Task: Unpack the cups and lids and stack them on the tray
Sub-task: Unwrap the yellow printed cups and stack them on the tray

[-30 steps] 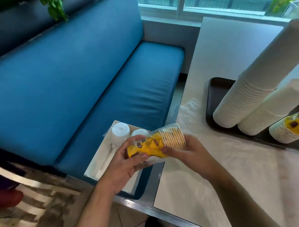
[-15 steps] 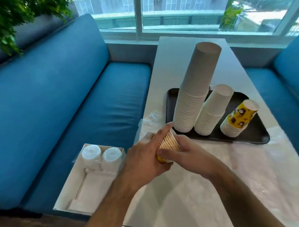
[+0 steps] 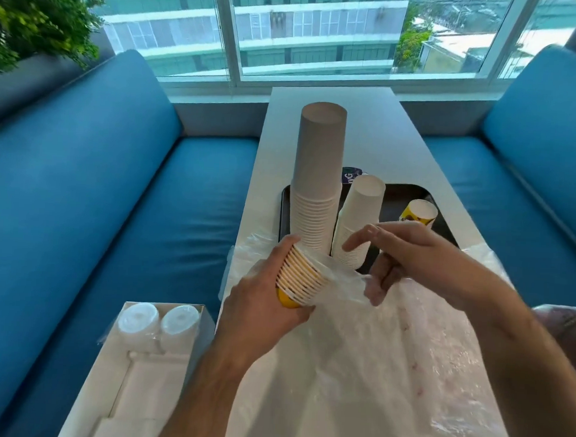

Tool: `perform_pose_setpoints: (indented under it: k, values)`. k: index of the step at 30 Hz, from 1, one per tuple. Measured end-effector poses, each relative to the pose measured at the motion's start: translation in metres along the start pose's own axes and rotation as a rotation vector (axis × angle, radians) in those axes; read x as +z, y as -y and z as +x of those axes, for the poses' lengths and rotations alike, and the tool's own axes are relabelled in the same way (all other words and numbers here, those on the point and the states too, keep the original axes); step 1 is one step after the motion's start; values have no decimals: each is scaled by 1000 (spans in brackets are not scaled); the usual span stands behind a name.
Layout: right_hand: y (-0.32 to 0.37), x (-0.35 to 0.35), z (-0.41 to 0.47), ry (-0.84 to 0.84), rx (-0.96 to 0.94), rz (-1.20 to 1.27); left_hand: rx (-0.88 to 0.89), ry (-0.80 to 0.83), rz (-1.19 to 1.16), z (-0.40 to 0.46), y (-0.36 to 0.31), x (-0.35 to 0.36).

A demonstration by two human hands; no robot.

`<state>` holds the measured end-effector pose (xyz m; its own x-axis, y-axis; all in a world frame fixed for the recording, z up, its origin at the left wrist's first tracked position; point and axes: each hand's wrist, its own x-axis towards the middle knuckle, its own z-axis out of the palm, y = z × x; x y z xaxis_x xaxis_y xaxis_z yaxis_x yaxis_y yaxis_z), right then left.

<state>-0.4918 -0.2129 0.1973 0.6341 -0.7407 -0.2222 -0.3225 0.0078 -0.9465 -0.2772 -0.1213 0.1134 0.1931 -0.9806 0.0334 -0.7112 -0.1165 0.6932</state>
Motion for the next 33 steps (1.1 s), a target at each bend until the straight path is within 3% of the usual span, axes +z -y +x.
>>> perform_pose_setpoints:
  k: [4,7,16,20,25,27,33]
  values:
    - [-4,-23,10,-63,-31,-213,59,18,32,2,-14,8]
    - [-5,-29,17,103,-36,-483,99,59,79,2,-25,15]
    - [-9,-32,21,277,-35,-582,139,69,17,5,-30,17]
    - [-13,-38,21,120,-108,-614,151,66,1,5,-33,17]
    - [-24,-52,24,-261,-91,-520,152,56,-15,3,-32,15]
    - [-25,-53,25,-319,-100,-537,151,66,-12,3,-34,15]
    - [-15,-43,24,-22,-176,-642,149,101,-41,6,-45,17]
